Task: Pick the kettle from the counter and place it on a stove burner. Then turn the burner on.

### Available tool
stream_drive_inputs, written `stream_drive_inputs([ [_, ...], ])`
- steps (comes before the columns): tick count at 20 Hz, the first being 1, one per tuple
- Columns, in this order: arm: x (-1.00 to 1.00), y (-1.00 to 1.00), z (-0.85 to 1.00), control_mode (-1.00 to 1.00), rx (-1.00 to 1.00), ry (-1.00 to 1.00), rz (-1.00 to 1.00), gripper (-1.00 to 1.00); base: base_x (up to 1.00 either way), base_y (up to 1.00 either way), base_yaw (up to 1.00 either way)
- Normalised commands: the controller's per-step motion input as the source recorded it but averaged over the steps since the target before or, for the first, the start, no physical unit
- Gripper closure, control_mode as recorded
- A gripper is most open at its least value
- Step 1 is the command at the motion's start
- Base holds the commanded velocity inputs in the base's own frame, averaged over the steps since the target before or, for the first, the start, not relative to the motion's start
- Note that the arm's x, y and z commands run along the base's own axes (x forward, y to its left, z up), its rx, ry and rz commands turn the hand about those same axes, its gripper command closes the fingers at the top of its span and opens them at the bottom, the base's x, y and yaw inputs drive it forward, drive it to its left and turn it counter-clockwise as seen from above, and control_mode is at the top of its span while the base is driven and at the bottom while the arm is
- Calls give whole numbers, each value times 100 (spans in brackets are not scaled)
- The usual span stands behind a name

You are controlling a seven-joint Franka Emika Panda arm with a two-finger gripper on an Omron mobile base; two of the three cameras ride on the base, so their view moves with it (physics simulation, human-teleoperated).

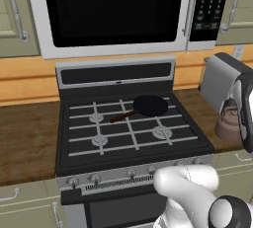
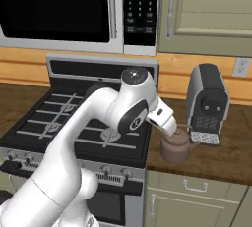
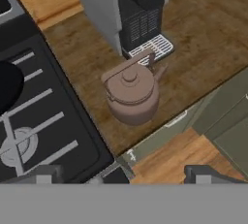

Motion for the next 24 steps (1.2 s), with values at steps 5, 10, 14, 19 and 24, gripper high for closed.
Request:
stream_drive_inputs([
  [5,65,-64,-34,-100,19,17,-6,-100,0,0,0],
  [10,60,-9,-44,-100,5,10,-11,-100,0,0,0],
  [14,8,0,-27,-100,1,16,-1,-100,0,0,0],
  [19,23,2,-40,-100,1,7,-1,-100,0,0,0],
  [24,41,4,-20,-100,0,-10,-9,-100,0,0,0],
])
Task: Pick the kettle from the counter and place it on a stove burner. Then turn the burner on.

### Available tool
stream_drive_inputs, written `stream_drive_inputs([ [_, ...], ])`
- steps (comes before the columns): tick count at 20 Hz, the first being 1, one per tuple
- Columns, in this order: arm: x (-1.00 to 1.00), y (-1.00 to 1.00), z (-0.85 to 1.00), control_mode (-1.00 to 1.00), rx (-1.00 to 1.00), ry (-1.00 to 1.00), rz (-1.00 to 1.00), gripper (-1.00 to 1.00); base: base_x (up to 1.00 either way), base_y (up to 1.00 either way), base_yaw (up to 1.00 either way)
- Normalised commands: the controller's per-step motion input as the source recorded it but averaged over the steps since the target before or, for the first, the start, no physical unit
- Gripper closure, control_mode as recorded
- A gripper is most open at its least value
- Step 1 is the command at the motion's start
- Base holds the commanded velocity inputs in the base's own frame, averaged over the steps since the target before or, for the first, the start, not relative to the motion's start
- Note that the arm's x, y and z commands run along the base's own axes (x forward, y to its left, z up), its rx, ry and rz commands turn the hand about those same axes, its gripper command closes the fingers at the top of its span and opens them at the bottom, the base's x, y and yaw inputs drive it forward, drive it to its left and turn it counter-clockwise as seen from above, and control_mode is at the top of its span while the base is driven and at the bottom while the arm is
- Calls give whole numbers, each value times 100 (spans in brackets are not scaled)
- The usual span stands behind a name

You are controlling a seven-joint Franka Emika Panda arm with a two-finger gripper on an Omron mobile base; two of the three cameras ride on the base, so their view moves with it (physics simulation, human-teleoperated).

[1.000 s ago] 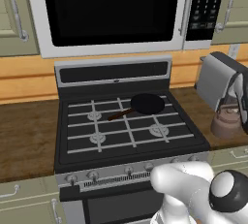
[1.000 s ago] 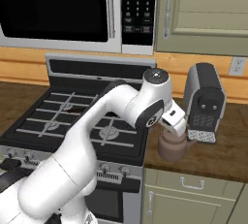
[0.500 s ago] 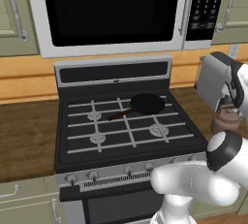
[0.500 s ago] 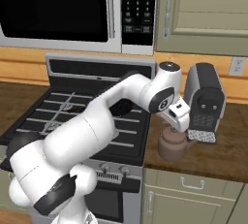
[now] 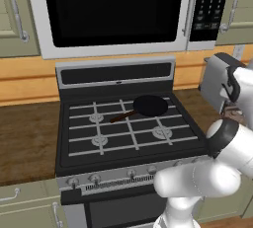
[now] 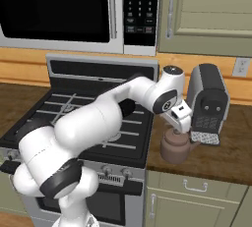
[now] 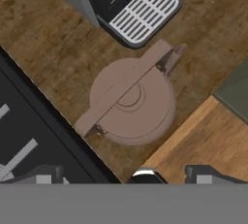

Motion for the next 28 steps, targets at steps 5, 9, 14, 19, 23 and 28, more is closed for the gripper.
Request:
stream_drive_inputs([
  [5,30,0,-11,-100,0,-1,-3,-100,0,0,0],
  [9,18,0,-15,-100,-2,0,0,-100,0,0,0],
  [14,7,0,-26,-100,-4,0,0,-100,0,0,0],
  [19,10,0,-29,-100,-6,0,0,-100,0,0,0],
  [23,14,0,-16,-100,-2,-6,0,-100,0,0,0],
  [28,15,0,-14,-100,-1,-5,0,-100,0,0,0],
])
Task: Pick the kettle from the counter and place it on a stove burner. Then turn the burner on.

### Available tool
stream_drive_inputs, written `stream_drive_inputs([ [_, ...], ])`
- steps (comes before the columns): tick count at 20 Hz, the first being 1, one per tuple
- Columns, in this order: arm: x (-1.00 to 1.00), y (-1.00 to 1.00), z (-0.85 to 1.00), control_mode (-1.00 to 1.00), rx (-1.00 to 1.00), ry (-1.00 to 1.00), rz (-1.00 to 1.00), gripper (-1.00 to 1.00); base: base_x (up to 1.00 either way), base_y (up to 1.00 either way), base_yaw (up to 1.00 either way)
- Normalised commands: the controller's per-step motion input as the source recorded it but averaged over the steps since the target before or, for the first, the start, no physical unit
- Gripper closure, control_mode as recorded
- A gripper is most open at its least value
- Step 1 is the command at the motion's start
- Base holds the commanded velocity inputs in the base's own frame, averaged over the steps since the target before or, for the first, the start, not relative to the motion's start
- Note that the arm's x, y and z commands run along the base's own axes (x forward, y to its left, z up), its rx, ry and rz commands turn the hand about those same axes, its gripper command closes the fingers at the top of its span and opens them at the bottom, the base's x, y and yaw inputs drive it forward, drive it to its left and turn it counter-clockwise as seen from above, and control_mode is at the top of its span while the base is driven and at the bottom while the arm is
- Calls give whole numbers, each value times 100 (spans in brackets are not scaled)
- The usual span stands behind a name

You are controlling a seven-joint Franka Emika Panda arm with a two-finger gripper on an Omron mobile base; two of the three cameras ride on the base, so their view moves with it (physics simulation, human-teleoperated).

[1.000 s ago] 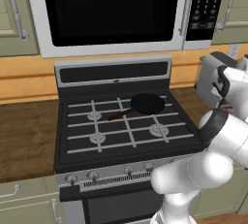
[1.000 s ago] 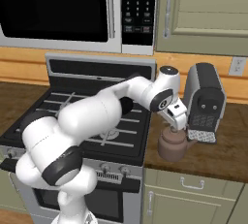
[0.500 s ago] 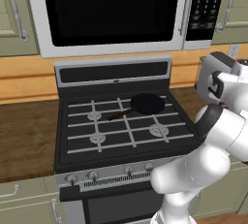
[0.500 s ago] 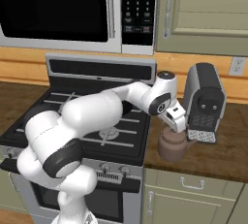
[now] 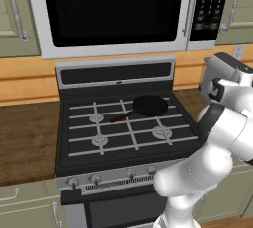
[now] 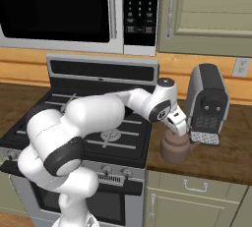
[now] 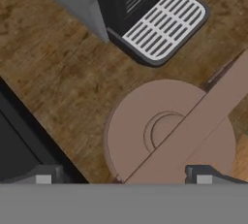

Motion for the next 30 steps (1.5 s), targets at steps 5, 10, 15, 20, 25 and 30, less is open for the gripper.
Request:
stream_drive_inputs([
  [5,4,0,-5,-100,0,-1,0,100,0,0,0],
  [10,0,0,0,-100,0,0,0,100,0,0,0],
  [15,-7,4,16,-100,0,-3,0,100,0,0,0],
  [20,-45,73,63,-100,-9,-13,0,100,0,0,0],
  [25,-46,100,62,-100,-12,-12,0,100,0,0,0],
  [30,-42,100,44,-100,-4,-9,1,100,0,0,0],
])
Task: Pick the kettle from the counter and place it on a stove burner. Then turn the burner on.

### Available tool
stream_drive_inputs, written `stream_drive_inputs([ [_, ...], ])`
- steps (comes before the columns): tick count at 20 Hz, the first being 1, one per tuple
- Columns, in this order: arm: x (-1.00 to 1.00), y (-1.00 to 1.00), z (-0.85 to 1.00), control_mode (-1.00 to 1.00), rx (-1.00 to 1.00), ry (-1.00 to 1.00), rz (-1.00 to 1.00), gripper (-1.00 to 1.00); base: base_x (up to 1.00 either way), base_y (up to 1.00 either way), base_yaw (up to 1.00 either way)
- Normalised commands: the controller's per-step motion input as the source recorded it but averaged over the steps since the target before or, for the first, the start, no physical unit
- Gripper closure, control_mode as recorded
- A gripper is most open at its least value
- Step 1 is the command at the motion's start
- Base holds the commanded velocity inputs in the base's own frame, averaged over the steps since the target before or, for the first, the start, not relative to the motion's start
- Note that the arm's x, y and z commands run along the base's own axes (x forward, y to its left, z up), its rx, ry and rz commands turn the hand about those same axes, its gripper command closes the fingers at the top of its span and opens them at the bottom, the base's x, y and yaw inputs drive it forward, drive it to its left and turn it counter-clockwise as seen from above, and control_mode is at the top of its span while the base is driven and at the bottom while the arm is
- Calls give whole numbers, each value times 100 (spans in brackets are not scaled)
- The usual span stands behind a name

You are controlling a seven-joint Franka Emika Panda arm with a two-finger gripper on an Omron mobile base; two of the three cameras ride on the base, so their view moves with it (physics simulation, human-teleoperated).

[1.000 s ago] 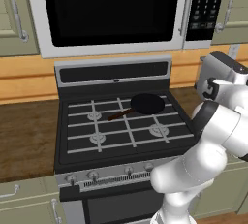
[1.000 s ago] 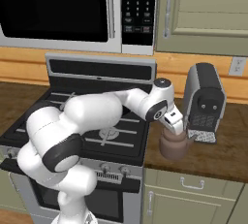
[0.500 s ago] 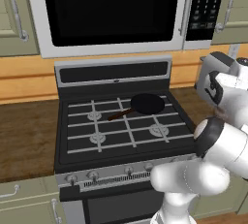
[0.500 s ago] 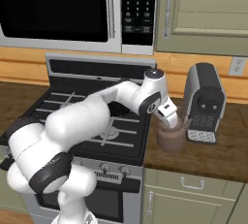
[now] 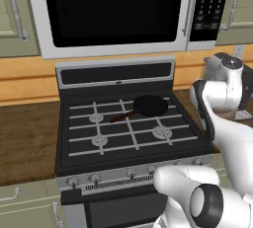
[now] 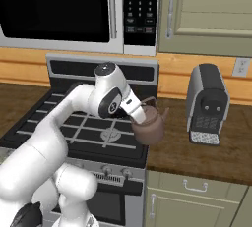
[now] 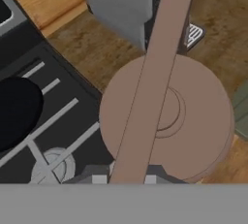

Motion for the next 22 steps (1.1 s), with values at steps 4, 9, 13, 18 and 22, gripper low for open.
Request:
stream_drive_inputs([
  [4,-15,100,33,-100,0,-1,11,100,0,0,0],
  [9,0,100,10,-100,6,13,31,100,0,0,0],
  [13,0,100,3,-100,12,19,40,100,0,0,0],
  [18,0,100,0,-100,10,6,34,100,0,0,0],
  [22,5,100,-9,-100,5,0,25,100,0,0,0],
])
